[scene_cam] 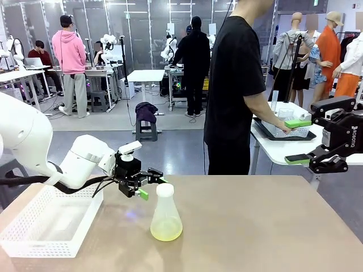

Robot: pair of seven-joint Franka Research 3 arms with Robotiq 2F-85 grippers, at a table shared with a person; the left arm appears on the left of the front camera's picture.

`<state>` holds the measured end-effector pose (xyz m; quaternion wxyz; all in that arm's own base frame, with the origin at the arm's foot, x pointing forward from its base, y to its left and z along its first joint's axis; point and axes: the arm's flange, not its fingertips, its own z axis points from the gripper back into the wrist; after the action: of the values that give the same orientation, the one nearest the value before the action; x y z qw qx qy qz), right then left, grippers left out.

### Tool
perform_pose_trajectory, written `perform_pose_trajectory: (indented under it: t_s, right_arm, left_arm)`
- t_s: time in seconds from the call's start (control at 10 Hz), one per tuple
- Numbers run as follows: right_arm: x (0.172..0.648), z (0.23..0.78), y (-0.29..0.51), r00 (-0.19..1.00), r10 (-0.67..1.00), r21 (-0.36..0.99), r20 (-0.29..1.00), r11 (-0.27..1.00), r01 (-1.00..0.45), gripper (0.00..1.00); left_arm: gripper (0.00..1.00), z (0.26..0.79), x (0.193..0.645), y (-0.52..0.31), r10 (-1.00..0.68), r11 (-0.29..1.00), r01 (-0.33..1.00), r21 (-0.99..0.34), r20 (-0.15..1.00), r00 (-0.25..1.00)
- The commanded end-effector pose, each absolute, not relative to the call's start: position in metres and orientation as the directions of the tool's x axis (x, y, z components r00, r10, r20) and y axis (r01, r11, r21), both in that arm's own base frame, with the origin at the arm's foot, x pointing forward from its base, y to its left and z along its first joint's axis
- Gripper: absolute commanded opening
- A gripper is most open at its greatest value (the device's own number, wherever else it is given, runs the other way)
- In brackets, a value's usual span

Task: Prepare the solutions needed for the experiment.
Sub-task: When the human places the Big flask in the center of the table, pick up the Big flask and place it in the left Organizing basket.

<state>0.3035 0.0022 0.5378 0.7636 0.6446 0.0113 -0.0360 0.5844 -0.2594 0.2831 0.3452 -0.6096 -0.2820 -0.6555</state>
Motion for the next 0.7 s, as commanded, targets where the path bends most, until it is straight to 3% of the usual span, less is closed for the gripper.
perform_pose_trajectory:
  t_s: [0.0, 0.4, 0.6]
  right_arm:
    - [0.304, 0.538, 0.004, 0.998, -0.042, 0.987, -0.049, 0.153, 0.055, 0.76]
    - [0.304, 0.538, 0.004, 0.998, -0.042, 0.987, -0.049, 0.153, 0.055, 0.76]
    - [0.304, 0.538, 0.004, 0.998, -0.042, 0.987, -0.049, 0.153, 0.055, 0.76]
  left_arm:
    - [1.00, 0.276, 0.590, -0.267, -0.107, -0.606, 0.792, -0.068, 0.994, 0.003]
    - [1.00, 0.274, 0.584, -0.285, 0.032, -0.627, 0.779, 0.014, 0.999, 0.008]
    - [1.00, 0.275, 0.579, -0.281, -0.042, -0.621, 0.783, -0.031, 0.999, 0.006]
